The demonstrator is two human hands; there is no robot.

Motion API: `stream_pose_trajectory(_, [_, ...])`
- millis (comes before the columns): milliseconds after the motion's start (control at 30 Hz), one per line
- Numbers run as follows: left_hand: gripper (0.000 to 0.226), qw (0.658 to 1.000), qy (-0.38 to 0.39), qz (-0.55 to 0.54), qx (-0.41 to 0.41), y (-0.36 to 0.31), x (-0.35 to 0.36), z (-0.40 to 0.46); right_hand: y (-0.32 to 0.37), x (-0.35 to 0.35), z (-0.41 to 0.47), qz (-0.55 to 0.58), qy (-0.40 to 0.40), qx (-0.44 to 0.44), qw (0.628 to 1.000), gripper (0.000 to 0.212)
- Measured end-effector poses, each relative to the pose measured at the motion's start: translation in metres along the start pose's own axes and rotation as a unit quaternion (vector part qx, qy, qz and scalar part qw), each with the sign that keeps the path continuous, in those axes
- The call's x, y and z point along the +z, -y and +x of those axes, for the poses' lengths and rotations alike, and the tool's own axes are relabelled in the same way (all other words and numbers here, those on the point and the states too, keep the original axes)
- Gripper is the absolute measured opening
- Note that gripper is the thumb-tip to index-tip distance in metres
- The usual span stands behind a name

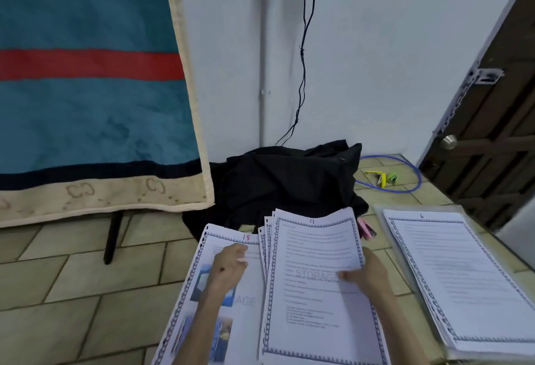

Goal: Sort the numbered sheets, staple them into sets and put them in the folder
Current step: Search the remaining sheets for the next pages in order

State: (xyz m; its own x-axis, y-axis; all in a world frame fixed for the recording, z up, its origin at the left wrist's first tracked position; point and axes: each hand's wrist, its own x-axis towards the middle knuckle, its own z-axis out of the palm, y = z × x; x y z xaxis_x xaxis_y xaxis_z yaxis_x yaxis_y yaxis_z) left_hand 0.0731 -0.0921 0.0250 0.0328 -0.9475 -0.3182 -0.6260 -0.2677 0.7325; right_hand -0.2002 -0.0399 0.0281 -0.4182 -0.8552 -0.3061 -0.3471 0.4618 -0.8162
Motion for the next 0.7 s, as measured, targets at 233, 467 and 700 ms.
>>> stream_pose_trajectory(233, [0.029, 0.980, -0.167, -0.022, -0.101, 0.037, -0.040, 0.003, -0.002, -0.011, 0.015, 0.041, 0.059, 0.043, 0.997, 0.036])
stream_pose_trajectory(467, [0.014, 0.971, -0.132, -0.192, -0.056, 0.042, -0.065, 0.004, 0.003, -0.010, 0.019, 0.097, 0.159, 0.053, 0.981, 0.034])
stream_pose_trajectory(700, [0.018, 0.940, -0.125, -0.311, -0.064, 0.055, -0.070, -0.007, 0.001, -0.024, 0.023, 0.248, 0.230, 0.077, 0.938, 0.043])
